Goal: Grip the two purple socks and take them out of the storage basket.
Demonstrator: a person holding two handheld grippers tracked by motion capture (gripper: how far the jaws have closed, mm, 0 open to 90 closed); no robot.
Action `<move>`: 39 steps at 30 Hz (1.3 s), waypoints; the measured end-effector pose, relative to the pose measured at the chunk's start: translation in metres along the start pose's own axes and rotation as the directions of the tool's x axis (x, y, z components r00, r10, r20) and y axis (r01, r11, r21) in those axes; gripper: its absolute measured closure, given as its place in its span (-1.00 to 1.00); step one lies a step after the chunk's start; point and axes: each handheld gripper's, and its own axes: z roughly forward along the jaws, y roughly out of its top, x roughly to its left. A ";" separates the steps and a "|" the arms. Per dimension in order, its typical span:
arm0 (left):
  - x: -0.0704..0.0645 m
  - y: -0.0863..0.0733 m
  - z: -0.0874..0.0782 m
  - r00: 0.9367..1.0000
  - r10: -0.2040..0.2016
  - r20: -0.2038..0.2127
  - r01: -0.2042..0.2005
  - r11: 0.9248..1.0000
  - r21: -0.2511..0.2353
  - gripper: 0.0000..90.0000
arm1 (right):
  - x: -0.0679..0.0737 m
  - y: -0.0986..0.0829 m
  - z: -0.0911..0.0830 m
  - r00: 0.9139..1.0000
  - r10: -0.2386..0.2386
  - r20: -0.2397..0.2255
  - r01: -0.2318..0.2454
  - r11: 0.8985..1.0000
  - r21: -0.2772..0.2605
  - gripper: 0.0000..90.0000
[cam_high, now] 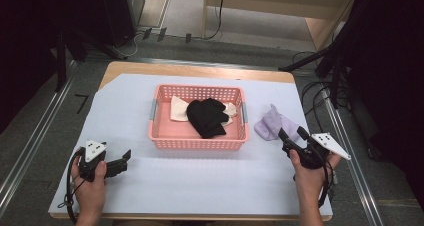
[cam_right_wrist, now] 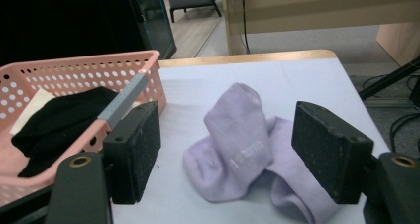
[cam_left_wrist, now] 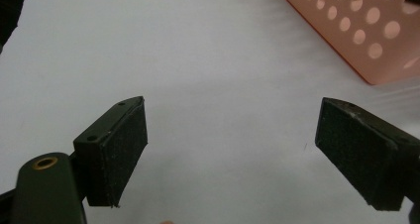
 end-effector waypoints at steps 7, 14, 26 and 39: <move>-0.001 0.000 0.000 1.000 0.009 -0.006 -0.009 1.000 0.004 -0.70 | -0.013 -0.010 -0.019 1.000 -0.003 0.016 0.002 1.000 0.010 -0.39; -0.001 0.000 0.000 1.000 0.011 -0.008 -0.011 1.000 -0.001 -0.70 | -0.027 -0.024 -0.037 0.999 0.012 0.046 -0.013 1.000 0.018 -0.39; -0.002 0.000 -0.001 1.000 0.024 -0.013 -0.025 1.000 -0.002 -0.70 | -0.049 -0.050 -0.060 0.994 -0.008 0.106 0.001 0.998 0.067 -0.42; -0.002 0.000 -0.001 1.000 0.015 -0.013 -0.015 1.000 -0.008 -0.70 | -0.055 -0.066 -0.061 0.992 -0.017 0.127 0.007 0.996 0.084 -0.41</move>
